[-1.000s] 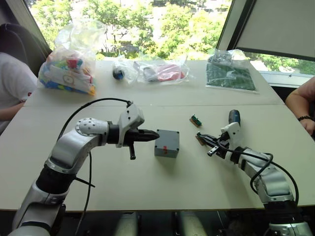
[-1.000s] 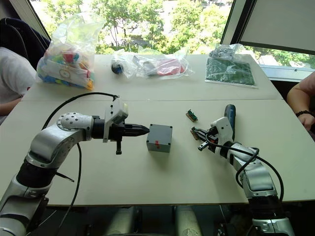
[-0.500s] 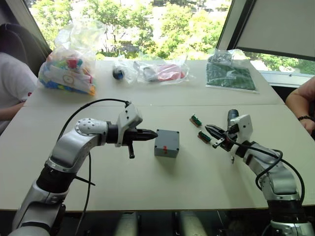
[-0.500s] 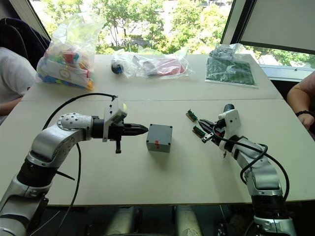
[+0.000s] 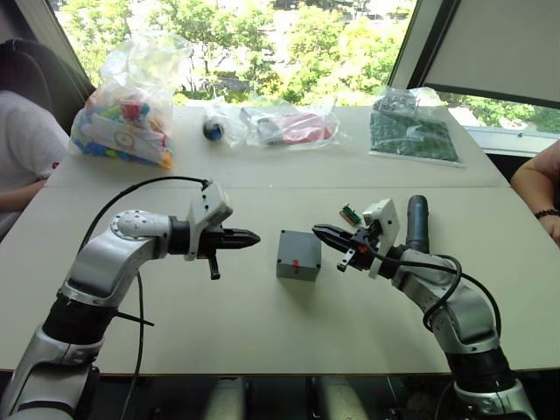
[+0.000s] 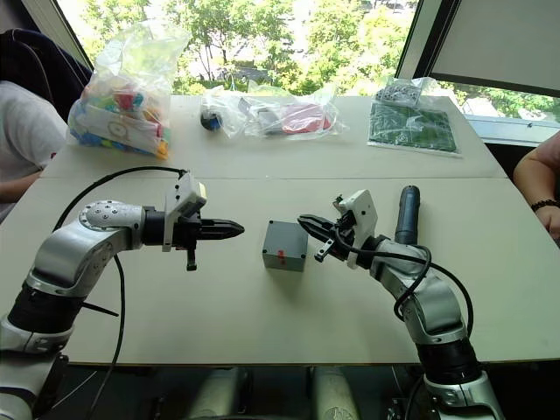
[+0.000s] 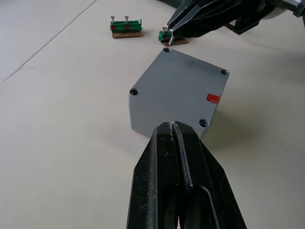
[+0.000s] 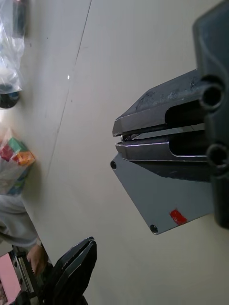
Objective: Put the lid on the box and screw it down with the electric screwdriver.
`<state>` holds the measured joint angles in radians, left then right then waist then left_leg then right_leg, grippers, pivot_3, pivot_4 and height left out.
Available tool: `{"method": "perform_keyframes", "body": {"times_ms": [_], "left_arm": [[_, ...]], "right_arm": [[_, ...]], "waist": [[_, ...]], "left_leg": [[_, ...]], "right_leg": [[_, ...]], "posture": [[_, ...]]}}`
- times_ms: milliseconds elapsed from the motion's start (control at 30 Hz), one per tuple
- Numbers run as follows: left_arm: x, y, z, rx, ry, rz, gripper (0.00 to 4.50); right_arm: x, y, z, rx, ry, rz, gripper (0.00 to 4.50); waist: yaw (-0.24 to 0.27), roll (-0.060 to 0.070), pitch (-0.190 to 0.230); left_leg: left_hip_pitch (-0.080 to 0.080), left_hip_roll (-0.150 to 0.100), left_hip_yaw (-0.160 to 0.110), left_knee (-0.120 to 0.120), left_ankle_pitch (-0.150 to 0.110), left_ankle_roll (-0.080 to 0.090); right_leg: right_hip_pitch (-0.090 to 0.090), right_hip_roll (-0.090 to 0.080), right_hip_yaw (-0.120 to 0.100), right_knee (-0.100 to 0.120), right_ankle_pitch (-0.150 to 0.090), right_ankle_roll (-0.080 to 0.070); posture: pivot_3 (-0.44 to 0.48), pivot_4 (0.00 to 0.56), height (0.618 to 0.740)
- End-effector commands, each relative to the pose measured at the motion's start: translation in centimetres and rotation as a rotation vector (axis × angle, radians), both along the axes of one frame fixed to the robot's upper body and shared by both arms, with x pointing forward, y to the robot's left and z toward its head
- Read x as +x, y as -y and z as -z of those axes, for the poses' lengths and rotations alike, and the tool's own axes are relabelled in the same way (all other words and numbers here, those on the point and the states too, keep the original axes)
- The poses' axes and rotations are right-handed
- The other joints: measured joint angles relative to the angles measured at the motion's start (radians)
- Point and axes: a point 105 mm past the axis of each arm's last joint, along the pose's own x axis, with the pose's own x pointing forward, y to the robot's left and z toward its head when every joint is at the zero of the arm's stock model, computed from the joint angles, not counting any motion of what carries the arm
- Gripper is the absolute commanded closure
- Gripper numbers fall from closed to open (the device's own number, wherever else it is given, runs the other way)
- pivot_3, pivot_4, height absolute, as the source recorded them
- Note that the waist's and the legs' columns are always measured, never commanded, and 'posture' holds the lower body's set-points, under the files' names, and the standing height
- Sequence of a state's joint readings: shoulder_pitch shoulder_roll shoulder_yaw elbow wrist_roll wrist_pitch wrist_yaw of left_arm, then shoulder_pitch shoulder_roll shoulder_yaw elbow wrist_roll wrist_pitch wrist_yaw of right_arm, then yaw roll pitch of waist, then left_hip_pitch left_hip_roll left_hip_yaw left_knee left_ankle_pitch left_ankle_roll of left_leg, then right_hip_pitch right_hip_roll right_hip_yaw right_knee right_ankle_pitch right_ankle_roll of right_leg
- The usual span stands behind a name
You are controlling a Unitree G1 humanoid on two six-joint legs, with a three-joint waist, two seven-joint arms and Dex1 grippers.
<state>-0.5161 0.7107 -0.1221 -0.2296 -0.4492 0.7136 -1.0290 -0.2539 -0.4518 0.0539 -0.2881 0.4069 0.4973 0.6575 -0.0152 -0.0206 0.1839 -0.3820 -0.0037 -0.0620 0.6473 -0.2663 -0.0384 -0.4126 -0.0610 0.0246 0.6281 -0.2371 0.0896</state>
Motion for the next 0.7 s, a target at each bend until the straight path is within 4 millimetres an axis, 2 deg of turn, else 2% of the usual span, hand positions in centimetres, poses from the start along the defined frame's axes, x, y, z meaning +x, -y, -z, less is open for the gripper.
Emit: {"method": "perform_keyframes", "body": {"times_ms": [33, 300, 700], "left_arm": [[-0.2, -0.2, -1.0, -0.023, 0.037, -0.013, 4.50], [-0.4, -0.2, -0.9, -0.021, 0.038, -0.016, 4.50], [-0.1, 0.4, -0.8, -0.022, 0.042, 0.000, 4.50]], "right_arm": [[0.3, -0.6, -0.8, -0.005, 0.045, -0.022, 4.42], [1.2, 0.6, -0.7, -0.013, 0.050, 0.016, 4.42], [0.4, 0.7, -0.6, 0.008, 0.035, 0.023, 4.42]], "waist": [[-0.001, 0.000, 0.000], [-0.002, 0.000, 0.000], [-0.002, 0.000, 0.000]], "left_leg": [[0.000, 0.000, 0.000, 0.000, 0.000, 0.000], [0.000, 0.001, 0.000, -0.001, 0.000, 0.000], [0.000, 0.001, 0.000, 0.000, 0.000, 0.000]], "right_leg": [[0.000, 0.000, 0.000, 0.000, 0.000, 0.000], [-0.001, 0.001, 0.000, 0.001, 0.000, 0.000], [-0.001, 0.001, 0.000, 0.001, 0.000, 0.000]], "posture": [[0.000, 0.150, 0.740], [0.000, 0.150, 0.740], [0.000, 0.150, 0.740]]}}
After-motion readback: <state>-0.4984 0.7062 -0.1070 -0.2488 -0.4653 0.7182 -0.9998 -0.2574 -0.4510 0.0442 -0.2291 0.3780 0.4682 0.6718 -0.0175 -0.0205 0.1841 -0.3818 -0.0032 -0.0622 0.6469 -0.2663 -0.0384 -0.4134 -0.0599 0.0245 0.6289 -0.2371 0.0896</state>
